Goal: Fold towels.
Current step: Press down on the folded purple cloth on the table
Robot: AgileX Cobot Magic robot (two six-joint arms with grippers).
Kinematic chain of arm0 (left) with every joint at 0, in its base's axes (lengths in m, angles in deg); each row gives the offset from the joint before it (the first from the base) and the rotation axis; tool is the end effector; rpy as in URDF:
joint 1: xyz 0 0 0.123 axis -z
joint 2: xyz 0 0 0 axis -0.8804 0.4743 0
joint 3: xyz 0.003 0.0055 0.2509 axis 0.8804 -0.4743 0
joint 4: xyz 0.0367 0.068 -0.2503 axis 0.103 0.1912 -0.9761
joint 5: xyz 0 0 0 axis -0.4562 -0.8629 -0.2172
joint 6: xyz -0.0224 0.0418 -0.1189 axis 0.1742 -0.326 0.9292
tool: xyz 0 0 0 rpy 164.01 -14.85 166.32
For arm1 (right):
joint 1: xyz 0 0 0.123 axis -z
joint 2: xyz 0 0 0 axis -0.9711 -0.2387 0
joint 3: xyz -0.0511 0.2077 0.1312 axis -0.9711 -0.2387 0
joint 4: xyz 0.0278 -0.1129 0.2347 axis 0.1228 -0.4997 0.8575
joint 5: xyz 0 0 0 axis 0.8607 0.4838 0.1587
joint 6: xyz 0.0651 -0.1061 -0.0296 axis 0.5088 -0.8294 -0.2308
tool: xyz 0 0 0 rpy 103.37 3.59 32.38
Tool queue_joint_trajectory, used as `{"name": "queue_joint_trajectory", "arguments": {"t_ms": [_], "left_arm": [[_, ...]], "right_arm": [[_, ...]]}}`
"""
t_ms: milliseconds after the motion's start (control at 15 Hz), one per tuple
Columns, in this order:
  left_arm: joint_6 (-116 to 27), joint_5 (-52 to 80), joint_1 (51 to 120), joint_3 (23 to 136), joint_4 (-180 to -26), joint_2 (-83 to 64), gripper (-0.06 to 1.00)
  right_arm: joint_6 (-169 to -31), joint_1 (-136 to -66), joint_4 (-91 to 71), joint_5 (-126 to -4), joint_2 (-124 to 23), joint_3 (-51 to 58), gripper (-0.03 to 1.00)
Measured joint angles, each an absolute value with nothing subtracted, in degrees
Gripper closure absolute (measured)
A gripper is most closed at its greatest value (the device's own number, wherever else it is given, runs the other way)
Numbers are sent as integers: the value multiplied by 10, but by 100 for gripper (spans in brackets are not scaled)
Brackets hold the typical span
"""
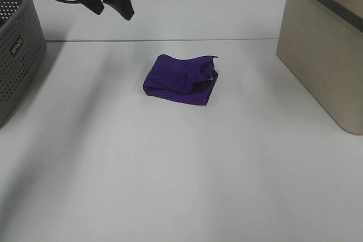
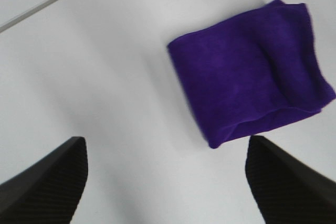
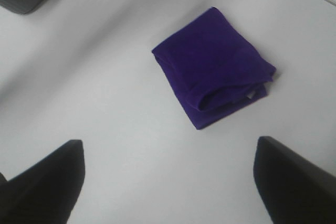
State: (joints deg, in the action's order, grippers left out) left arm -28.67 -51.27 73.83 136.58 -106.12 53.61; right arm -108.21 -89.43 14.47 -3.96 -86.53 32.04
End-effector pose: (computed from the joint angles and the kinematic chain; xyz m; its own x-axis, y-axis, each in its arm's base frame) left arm 0.5009 -0.1427 0.2030 -0.7796 0.3817 -0.4965 0.5027 0.8543 -0.1326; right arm 0.4024 0.1609 0.2885 -0.6736 -0.4465 -0.5890 -0.6839 0.6787 0.2677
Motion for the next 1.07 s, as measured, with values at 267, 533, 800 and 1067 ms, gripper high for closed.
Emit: {"name": "queue_joint_trajectory", "arguments": {"t_ms": [267,533,800,1067], "left_arm": [[-279,-514,718,1366,-1053,536,19],[-288,-514,718,1366,-1054,536,19],[-292,-514,718,1366,-1054,536,19],[-294,-514,718,1366,-1054,536,19]], "right_arm": [[-1247,-921,205,-107,-999,362,12],[-1371,-964,206,-191,-1080,374,12],[-1405,-977,199,-288,-1127,374,12],[-1398,-977,130,-294,-1157,374,12]]}}
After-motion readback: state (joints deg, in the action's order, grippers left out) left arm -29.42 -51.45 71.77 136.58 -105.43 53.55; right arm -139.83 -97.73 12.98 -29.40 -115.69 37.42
